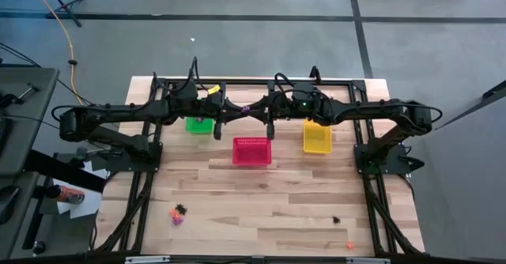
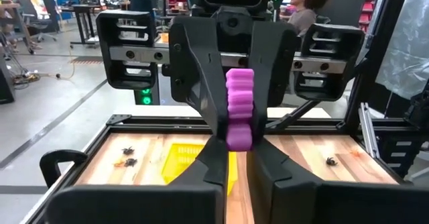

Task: Sort Halloween decoration
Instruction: Put the purple skeleton toy into the green bin

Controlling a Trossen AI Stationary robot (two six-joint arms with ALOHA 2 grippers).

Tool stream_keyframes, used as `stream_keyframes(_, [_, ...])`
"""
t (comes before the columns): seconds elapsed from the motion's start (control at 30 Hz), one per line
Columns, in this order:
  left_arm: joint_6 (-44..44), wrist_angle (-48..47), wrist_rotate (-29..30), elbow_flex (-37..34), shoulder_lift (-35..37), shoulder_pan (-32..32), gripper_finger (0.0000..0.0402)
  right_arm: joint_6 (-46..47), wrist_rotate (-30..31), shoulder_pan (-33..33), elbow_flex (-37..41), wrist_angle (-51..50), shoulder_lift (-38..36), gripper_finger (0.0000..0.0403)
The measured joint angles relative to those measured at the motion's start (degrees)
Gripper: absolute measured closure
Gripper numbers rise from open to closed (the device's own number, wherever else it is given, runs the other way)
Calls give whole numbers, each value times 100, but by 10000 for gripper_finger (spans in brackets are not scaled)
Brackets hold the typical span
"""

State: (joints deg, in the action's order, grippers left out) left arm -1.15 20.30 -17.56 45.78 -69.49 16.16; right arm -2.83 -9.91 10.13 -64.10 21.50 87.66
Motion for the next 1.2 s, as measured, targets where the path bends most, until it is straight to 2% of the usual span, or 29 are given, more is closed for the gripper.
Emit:
stream_keyframes(0.2, [-148,-99,-2,0,9,2,395,273,-2,0,0,-29,11,342])
stream_keyframes(1.2, [-150,-126,-35,0,11,83,401,286,-6,2,0,-202,11,341])
